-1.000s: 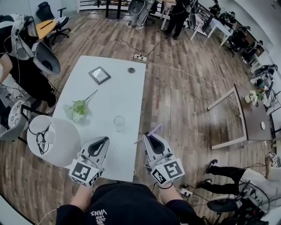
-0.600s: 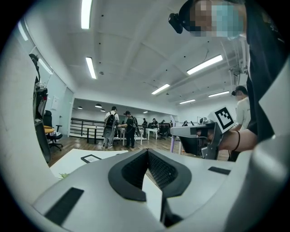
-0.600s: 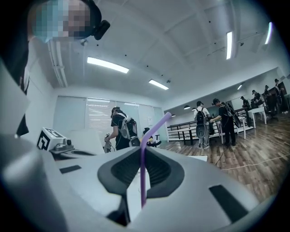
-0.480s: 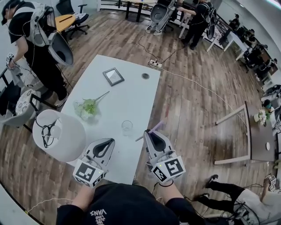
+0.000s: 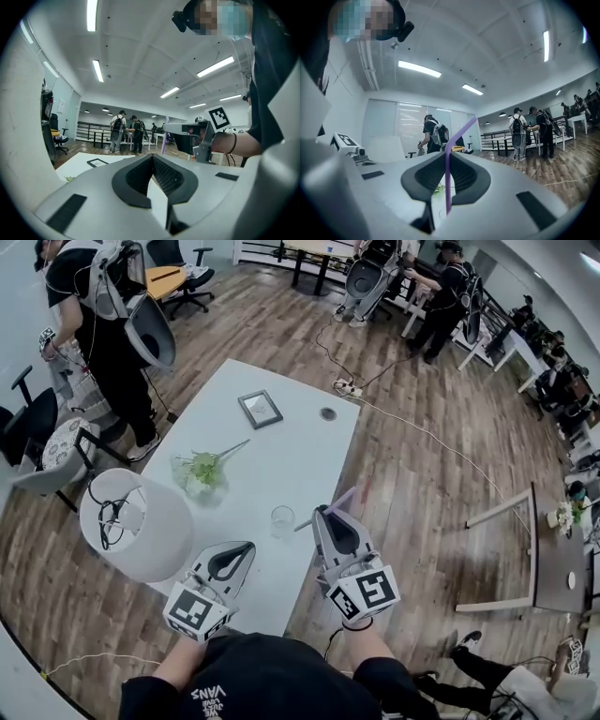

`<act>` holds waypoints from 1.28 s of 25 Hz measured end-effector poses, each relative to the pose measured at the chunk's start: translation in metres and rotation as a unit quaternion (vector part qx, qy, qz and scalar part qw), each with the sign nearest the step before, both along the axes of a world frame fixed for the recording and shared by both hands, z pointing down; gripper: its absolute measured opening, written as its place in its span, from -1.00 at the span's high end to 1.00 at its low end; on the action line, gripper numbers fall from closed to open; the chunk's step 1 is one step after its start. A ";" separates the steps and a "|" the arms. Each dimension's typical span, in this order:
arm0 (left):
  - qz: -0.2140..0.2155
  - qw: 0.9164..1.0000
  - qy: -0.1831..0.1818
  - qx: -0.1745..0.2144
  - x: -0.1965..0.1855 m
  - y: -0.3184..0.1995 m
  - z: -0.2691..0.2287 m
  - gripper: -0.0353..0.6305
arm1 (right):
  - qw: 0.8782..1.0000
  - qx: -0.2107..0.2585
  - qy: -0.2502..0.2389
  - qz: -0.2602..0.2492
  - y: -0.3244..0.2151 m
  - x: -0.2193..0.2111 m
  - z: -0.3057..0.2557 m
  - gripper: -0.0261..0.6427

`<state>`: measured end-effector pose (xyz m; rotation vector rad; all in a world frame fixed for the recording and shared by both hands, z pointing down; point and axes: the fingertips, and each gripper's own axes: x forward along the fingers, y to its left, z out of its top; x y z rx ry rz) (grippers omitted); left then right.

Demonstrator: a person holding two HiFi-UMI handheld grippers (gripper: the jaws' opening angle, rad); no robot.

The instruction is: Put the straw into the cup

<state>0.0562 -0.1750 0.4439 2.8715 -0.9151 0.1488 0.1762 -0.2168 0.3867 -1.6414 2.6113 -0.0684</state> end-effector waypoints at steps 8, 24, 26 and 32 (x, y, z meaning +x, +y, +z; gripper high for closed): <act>-0.011 1.000 0.004 0.001 -0.004 0.001 0.003 0.86 | 1.000 0.012 0.009 -0.013 -0.023 -0.004 0.000 0.80; -0.044 0.999 0.000 -0.015 -0.020 0.000 0.012 0.86 | 0.999 -0.037 0.008 -0.031 -0.046 -0.018 0.060 0.80; -0.046 0.999 0.000 -0.015 -0.021 0.000 0.012 0.86 | 0.998 -0.044 0.009 -0.032 -0.046 -0.020 0.067 0.80; -0.049 0.999 -0.001 -0.017 -0.020 0.003 0.013 0.86 | 0.997 -0.066 0.016 -0.033 -0.045 -0.021 0.091 0.80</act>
